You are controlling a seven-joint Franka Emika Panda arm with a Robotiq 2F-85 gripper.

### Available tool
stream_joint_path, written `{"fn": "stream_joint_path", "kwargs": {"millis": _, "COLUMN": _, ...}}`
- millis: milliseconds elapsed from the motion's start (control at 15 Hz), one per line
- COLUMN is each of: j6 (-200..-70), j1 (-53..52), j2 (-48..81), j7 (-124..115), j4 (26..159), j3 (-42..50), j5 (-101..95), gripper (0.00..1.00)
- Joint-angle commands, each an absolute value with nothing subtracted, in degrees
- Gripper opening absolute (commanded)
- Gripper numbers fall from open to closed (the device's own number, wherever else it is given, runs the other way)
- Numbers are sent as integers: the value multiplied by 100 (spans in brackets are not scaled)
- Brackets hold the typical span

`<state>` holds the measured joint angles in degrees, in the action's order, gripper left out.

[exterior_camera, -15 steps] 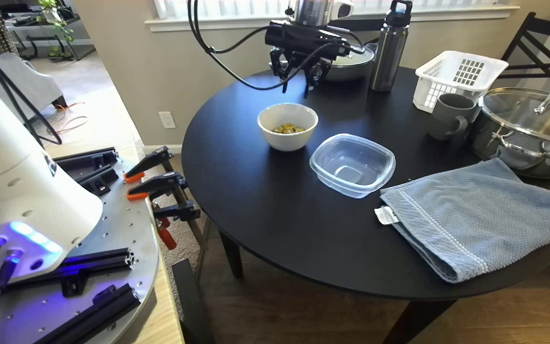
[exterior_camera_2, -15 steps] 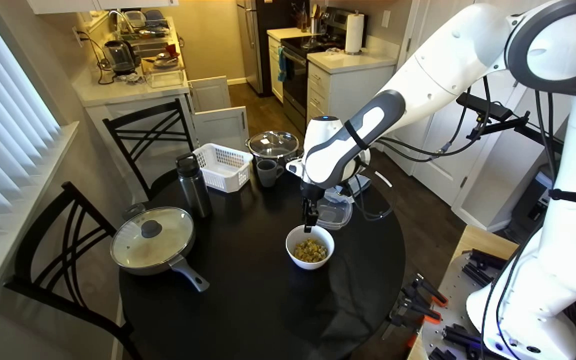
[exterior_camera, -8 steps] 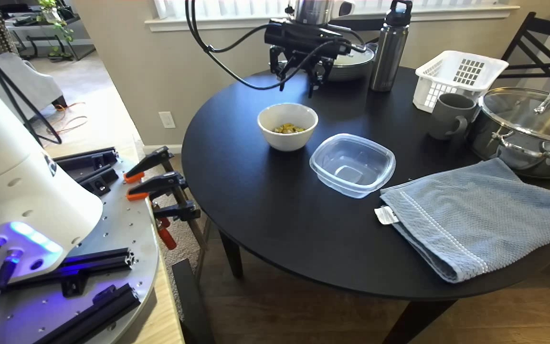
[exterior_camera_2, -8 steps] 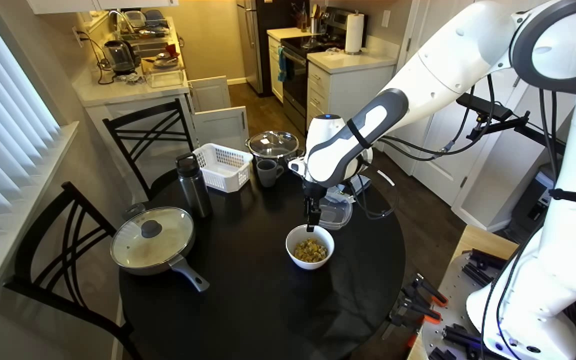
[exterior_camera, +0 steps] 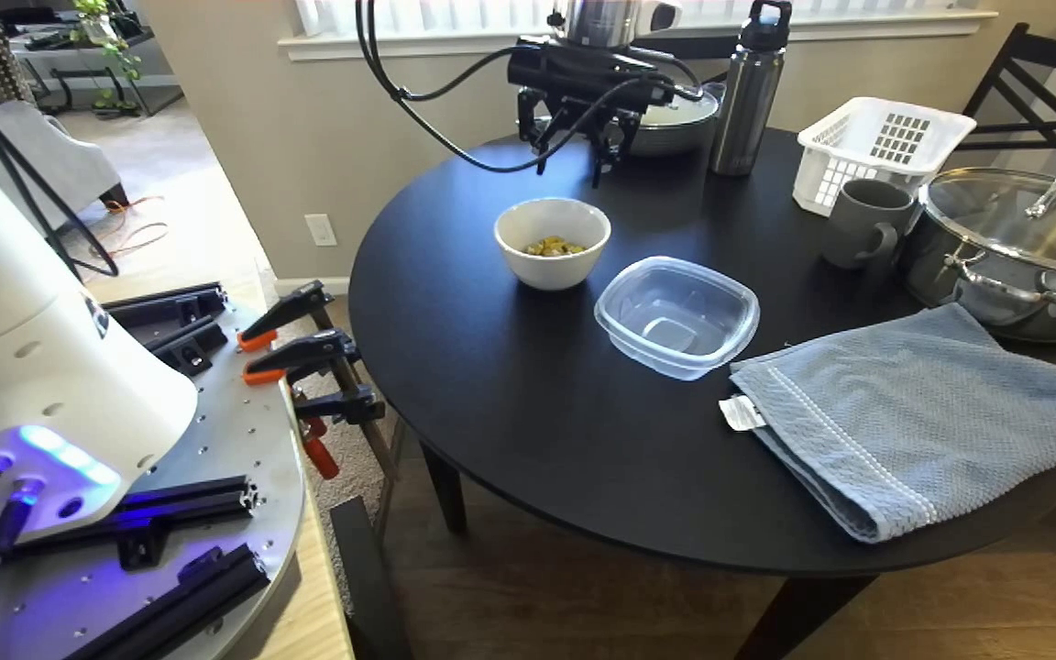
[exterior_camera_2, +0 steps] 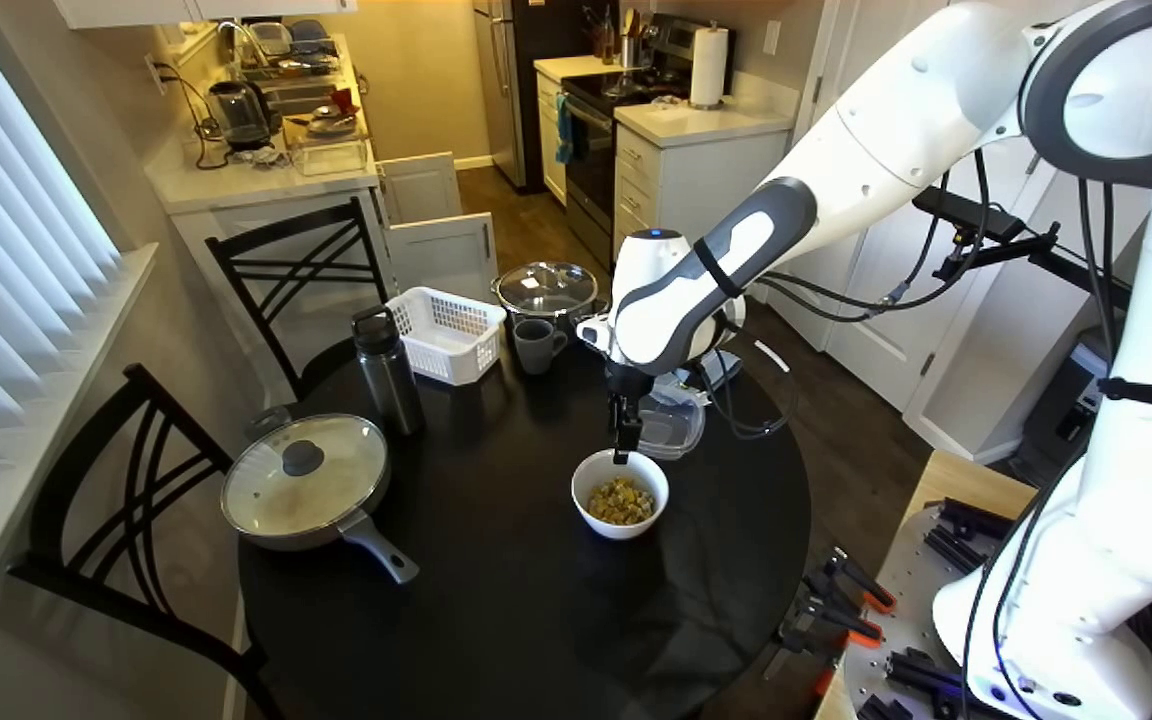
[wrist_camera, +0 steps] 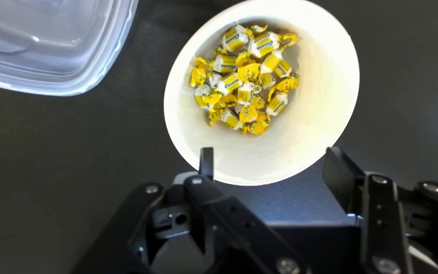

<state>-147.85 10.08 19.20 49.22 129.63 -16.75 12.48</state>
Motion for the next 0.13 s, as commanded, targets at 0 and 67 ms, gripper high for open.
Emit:
{"fn": "stream_joint_path", "kwargs": {"millis": 0, "j6": -14765, "j1": 848, "j2": 1909, "j7": 4980, "j4": 12950, "j3": -1522, "j5": 1338, "gripper": 75}}
{"fn": "stream_joint_path", "kwargs": {"millis": 67, "j6": -14765, "j1": 848, "j2": 1909, "j7": 4980, "j4": 12950, "j3": -1522, "j5": 1338, "gripper": 75}}
